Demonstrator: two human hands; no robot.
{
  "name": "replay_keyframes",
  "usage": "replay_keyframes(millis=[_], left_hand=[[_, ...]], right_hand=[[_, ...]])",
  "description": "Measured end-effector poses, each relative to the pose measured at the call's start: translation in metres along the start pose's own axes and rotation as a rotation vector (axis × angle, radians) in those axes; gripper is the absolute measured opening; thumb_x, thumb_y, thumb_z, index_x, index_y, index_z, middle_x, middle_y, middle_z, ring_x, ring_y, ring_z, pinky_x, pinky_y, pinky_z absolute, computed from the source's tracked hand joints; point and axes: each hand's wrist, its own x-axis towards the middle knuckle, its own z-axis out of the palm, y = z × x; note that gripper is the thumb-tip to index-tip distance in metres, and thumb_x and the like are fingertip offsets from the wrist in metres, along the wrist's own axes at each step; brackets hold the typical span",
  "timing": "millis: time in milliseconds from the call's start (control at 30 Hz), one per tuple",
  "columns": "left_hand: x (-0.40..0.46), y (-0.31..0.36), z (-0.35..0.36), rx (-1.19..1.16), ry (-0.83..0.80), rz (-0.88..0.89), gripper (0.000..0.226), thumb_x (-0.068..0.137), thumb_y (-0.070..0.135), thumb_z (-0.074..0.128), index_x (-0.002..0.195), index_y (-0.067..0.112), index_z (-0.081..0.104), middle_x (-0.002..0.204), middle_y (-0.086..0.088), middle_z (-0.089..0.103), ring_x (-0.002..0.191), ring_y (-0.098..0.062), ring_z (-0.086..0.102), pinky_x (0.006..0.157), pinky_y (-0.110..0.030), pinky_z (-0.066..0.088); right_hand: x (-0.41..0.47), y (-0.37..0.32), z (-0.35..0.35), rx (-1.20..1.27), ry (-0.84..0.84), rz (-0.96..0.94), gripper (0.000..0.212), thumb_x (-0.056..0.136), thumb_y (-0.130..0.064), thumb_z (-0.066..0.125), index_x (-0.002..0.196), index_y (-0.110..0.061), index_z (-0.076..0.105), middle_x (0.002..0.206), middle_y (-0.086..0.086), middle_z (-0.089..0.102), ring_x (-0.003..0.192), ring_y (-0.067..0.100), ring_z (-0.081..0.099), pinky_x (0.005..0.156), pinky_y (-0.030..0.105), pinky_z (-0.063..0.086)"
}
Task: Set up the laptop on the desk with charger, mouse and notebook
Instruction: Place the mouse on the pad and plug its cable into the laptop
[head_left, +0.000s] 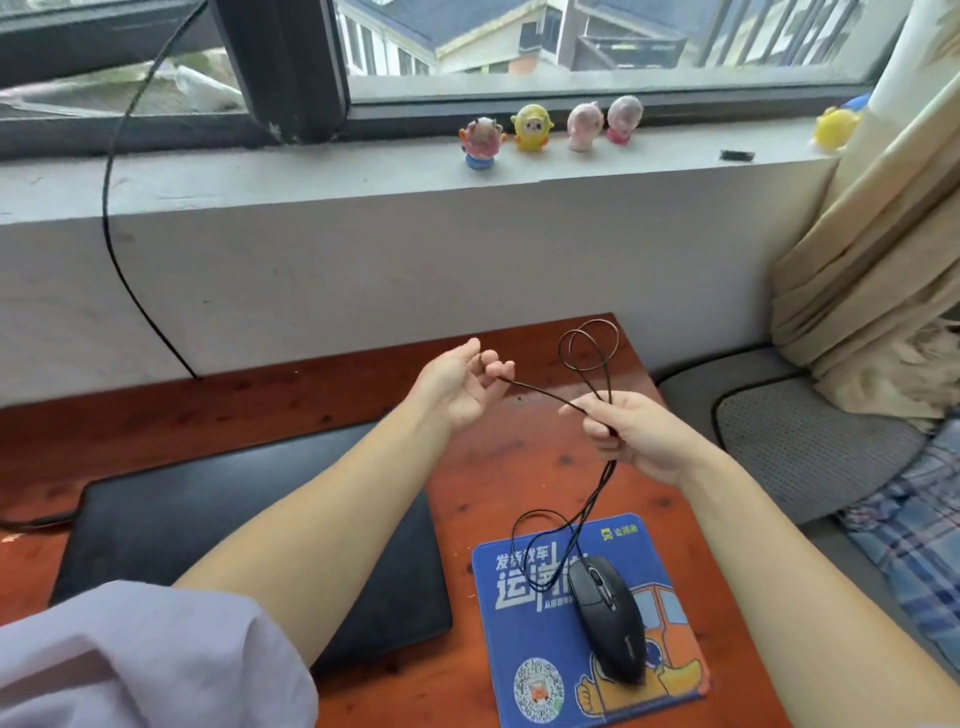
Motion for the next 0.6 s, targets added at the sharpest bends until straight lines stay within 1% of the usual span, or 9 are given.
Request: replay_keyframes(millis=[67,133,233,300,367,433,500,567,600], left_hand=[[-0.003,0.010,0.002,0.116,-0.007,0.086,0.031,0.101,0.010,0.032,0.071,0.010,0.037,0.062,-0.002,0.033,0.035,-0.010,0.032,0.040,-0.018,0.046],[-0.007,0.017,0.000,0.244,-0.046,0.163,0.030,0.101,0.008,0.031,0.072,0.011,0.038,0.062,-0.002,0.035,0.033,-0.008,0.034,0.052,-0.021,0.050],[-0.014,0.022,-0.009,0.397,-0.097,0.171,0.026,0.100,0.003,0.030,0.083,0.006,0.050,0.060,0.000,0.046,0.041,-0.007,0.044,0.076,-0.030,0.052],[-0.014,0.021,-0.018,0.500,-0.127,0.161,0.029,0.099,0.001,0.029,0.094,0.007,0.056,0.062,0.000,0.046,0.049,-0.009,0.047,0.082,-0.036,0.051],[-0.013,0.016,-0.026,0.584,-0.146,0.183,0.031,0.099,-0.001,0.028,0.094,0.009,0.056,0.067,-0.002,0.046,0.055,-0.011,0.048,0.083,-0.041,0.050],[-0.010,0.011,-0.032,0.636,-0.139,0.209,0.032,0.099,-0.002,0.028,0.091,0.011,0.055,0.068,-0.002,0.047,0.055,-0.011,0.051,0.081,-0.041,0.050],[-0.005,0.005,-0.035,0.676,-0.137,0.223,0.032,0.098,-0.002,0.028,0.089,0.013,0.055,0.068,-0.001,0.050,0.055,-0.009,0.053,0.077,-0.039,0.051],[0.000,0.000,-0.037,0.700,-0.149,0.231,0.032,0.098,-0.002,0.030,0.089,0.015,0.056,0.069,0.000,0.052,0.058,-0.009,0.054,0.076,-0.037,0.051],[0.002,-0.003,-0.038,0.700,-0.158,0.236,0.031,0.097,-0.002,0.031,0.089,0.015,0.056,0.068,0.001,0.053,0.060,-0.010,0.055,0.077,-0.038,0.051]], right_hand=[[0.008,-0.003,-0.004,-0.130,0.137,-0.065,0.024,0.099,-0.014,0.040,0.092,-0.017,0.063,0.067,-0.007,0.056,0.061,0.008,0.048,0.059,0.017,0.041],[0.024,-0.013,-0.011,-0.251,0.256,-0.123,0.026,0.099,-0.009,0.036,0.099,-0.019,0.059,0.086,-0.002,0.061,0.080,0.012,0.057,0.077,0.026,0.045],[0.055,-0.028,-0.023,-0.272,0.311,-0.077,0.027,0.099,-0.011,0.032,0.118,-0.012,0.051,0.089,0.002,0.059,0.076,0.013,0.060,0.065,0.026,0.050],[0.075,-0.030,-0.026,-0.270,0.317,0.004,0.029,0.099,-0.010,0.034,0.126,-0.006,0.042,0.083,0.004,0.058,0.068,0.015,0.060,0.056,0.025,0.050],[0.089,-0.022,-0.026,-0.248,0.301,0.107,0.032,0.097,-0.008,0.040,0.129,-0.002,0.037,0.081,0.008,0.057,0.065,0.018,0.060,0.053,0.027,0.052],[0.099,-0.009,-0.027,-0.173,0.286,0.229,0.041,0.095,-0.004,0.046,0.134,-0.002,0.035,0.094,0.014,0.061,0.071,0.020,0.061,0.068,0.032,0.054],[0.105,0.004,-0.026,-0.154,0.354,0.279,0.047,0.092,-0.002,0.050,0.137,-0.003,0.035,0.120,0.020,0.058,0.088,0.024,0.059,0.087,0.041,0.049],[0.106,0.006,-0.022,-0.380,0.516,0.235,0.039,0.091,-0.004,0.047,0.130,-0.001,0.046,0.131,0.021,0.055,0.105,0.025,0.055,0.096,0.038,0.044],[0.103,0.003,-0.018,-0.444,0.576,0.187,0.035,0.090,-0.003,0.042,0.123,-0.002,0.053,0.131,0.019,0.056,0.110,0.025,0.055,0.095,0.033,0.043]])
